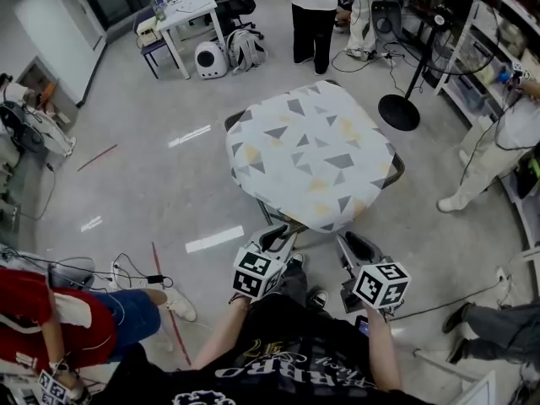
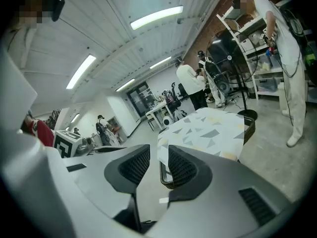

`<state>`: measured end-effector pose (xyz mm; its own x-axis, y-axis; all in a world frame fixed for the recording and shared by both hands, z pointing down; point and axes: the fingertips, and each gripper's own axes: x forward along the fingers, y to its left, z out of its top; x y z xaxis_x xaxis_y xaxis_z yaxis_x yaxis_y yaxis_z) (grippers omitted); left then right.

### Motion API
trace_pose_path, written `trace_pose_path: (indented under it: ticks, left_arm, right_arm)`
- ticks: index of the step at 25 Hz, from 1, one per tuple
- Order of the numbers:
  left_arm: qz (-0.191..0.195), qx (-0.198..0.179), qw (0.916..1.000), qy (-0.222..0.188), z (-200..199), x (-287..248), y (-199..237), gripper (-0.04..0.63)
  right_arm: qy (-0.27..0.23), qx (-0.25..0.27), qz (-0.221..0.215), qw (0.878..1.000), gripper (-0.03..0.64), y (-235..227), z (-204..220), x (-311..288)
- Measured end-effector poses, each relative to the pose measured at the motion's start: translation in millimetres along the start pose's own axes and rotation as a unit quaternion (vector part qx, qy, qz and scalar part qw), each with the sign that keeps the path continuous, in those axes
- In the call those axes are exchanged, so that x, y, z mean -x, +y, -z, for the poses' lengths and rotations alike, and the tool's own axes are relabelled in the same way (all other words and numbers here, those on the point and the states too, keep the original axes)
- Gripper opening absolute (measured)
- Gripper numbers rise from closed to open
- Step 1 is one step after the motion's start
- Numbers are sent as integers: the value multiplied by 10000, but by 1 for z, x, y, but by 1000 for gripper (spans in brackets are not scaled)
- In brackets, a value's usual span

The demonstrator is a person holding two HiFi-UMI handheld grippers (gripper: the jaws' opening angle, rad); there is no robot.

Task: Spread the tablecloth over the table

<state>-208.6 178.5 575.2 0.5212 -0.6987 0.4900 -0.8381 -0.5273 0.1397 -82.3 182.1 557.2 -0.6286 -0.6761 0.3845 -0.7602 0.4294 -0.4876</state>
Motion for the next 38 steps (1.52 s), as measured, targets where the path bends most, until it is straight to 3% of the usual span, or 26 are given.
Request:
trace_pose_path:
  ticks: [9, 21, 38]
  left_arm:
    - [257, -159, 9993, -213, -15, 33, -47, 66]
    - [241, -153, 9986, -435, -24, 48, -58, 26]
    - [513, -358, 9975, -333, -36, 17, -80, 25]
  right_arm:
    - [-76, 677, -470, 9966, 51, 44, -6, 22]
    - [17, 1381, -918, 9862, 15, 77, -14, 22]
    - [15, 1446, -901, 9854, 15, 57, -24, 28]
